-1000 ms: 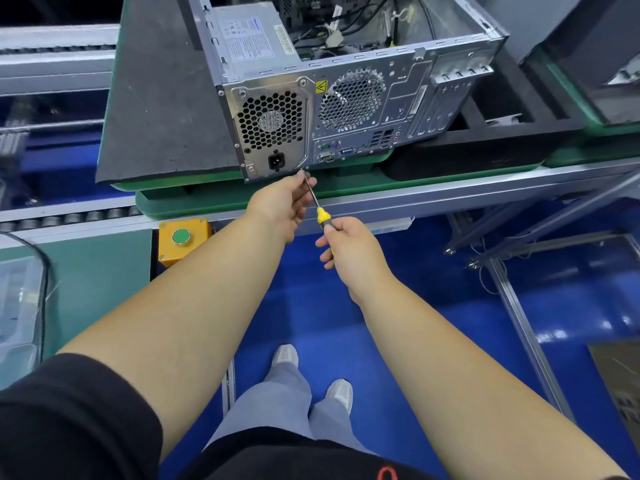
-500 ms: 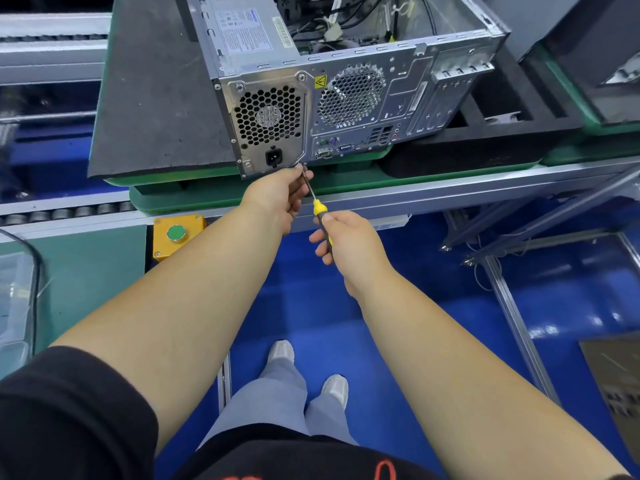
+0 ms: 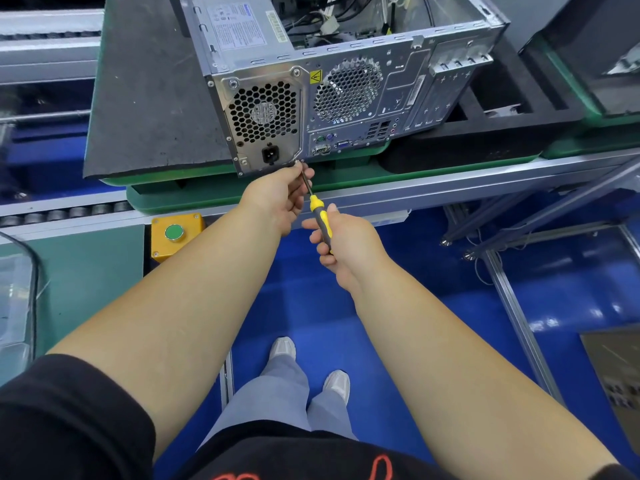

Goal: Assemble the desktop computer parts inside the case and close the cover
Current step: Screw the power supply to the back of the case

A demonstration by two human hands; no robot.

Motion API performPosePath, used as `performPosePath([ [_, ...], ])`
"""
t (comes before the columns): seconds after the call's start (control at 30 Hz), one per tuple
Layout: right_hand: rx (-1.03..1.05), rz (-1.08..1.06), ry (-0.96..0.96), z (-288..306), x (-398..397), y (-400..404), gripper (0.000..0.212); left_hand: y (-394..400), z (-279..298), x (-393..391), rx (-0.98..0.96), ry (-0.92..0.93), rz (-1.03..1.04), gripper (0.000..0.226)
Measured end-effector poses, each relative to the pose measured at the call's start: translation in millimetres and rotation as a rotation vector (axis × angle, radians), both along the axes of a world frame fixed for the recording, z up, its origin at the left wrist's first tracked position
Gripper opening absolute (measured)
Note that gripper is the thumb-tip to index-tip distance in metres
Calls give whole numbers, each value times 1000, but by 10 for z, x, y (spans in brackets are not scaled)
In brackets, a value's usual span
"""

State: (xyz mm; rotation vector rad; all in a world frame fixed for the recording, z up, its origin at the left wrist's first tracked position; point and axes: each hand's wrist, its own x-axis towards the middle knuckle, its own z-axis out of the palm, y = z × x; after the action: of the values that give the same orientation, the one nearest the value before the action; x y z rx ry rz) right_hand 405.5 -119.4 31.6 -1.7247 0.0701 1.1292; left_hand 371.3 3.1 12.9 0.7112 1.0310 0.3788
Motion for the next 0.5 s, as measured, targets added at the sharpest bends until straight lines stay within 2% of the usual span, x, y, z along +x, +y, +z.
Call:
performPosePath([
  [0.1, 58, -26, 57, 10, 23, -12, 43, 5, 11, 0, -8, -6, -5, 13],
  [0.23, 102, -14, 6, -8, 36, -45, 24, 15, 20, 18, -3, -1, -12, 11],
  [0.37, -26, 42, -99, -24, 43, -30, 22, 3, 18, -5, 0, 0, -11, 12],
  [0.5, -40, 43, -81, -21, 28, -6, 30, -69, -2, -36, 5, 3, -53, 19],
])
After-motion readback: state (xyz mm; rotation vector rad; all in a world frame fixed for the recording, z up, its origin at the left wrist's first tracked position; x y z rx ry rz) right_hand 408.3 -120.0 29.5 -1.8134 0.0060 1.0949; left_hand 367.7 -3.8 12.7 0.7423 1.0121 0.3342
